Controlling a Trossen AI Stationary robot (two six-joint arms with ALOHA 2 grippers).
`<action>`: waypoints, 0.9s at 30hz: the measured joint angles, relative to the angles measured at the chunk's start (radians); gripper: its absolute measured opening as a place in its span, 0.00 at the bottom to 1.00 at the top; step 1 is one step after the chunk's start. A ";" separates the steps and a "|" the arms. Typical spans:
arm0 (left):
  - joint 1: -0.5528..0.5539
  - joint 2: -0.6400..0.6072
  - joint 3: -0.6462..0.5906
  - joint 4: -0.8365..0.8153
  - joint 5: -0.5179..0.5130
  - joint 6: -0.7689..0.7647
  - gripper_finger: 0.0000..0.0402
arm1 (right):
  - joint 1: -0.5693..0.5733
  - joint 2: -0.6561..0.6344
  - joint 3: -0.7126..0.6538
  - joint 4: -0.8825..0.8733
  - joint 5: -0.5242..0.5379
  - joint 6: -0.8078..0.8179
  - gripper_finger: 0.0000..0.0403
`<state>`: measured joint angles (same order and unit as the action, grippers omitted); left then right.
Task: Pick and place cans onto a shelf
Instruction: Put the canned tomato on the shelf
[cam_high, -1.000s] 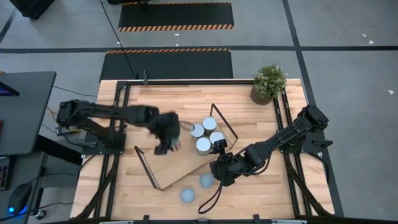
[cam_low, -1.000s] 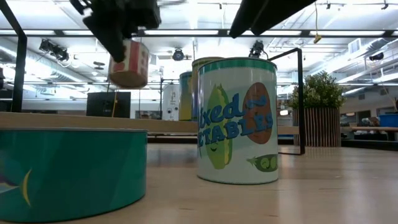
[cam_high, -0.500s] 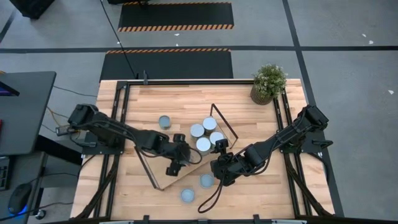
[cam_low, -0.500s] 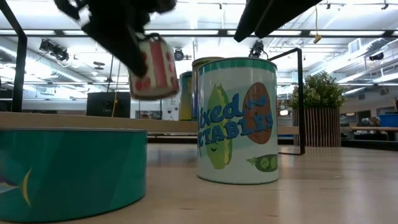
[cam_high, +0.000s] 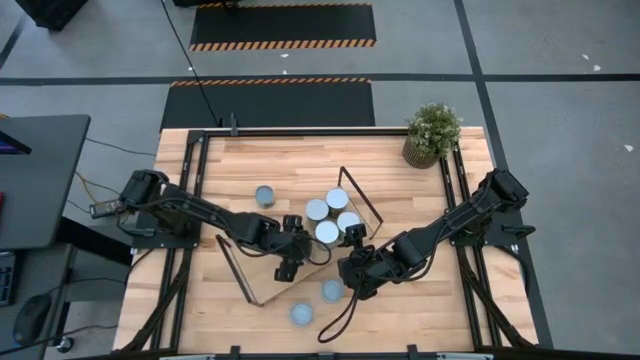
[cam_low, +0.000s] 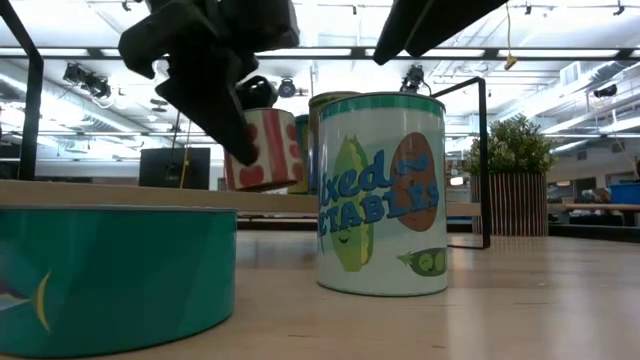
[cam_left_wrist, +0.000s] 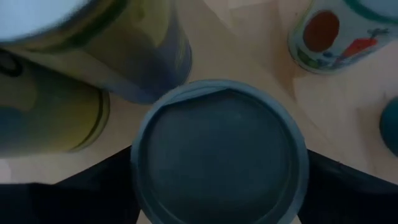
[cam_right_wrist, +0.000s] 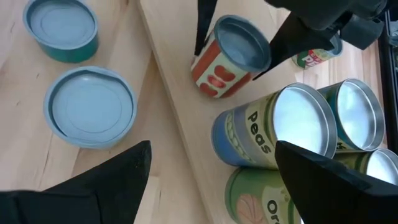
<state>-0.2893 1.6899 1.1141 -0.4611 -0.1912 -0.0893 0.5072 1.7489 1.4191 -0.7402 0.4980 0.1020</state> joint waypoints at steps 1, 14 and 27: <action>0.000 0.001 0.000 -0.002 0.000 0.003 0.85 | 0.000 0.000 0.000 0.003 0.000 0.000 0.87; -0.016 0.001 0.000 -0.002 -0.088 0.077 0.95 | 0.000 0.000 0.000 0.006 -0.002 0.000 0.87; -0.068 -0.039 -0.001 -0.015 -0.154 0.096 0.95 | 0.000 0.000 0.000 0.013 -0.003 -0.005 0.87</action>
<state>-0.3576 1.6508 1.1133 -0.4757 -0.3453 0.0071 0.5072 1.7489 1.4189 -0.7274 0.4955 0.0971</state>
